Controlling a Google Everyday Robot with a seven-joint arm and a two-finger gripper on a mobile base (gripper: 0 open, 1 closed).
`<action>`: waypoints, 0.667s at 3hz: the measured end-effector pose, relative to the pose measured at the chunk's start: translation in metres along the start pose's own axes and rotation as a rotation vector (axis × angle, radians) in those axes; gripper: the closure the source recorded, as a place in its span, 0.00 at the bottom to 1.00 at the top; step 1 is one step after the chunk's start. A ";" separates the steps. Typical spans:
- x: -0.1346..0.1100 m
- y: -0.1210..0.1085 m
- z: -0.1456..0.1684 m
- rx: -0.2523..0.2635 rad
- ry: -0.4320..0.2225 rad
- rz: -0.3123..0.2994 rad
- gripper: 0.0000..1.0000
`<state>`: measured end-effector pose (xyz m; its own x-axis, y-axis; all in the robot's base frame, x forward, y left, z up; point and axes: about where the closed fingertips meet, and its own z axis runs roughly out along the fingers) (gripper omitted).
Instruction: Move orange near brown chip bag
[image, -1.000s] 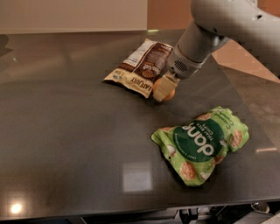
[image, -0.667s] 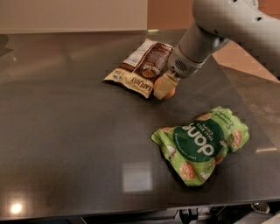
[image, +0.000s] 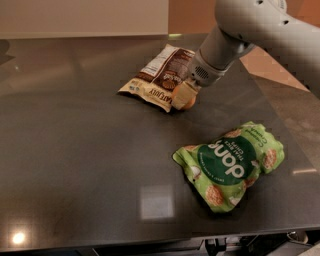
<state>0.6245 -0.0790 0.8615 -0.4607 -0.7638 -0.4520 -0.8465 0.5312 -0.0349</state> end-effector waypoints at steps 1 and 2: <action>-0.003 -0.001 0.008 -0.007 0.010 -0.012 0.81; -0.002 0.000 0.014 -0.017 0.020 -0.019 0.58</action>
Offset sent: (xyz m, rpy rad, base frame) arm 0.0057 0.0061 -0.0167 -0.0200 0.0240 0.0320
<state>0.6291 -0.0725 0.8494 -0.4496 -0.7811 -0.4334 -0.8596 0.5102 -0.0279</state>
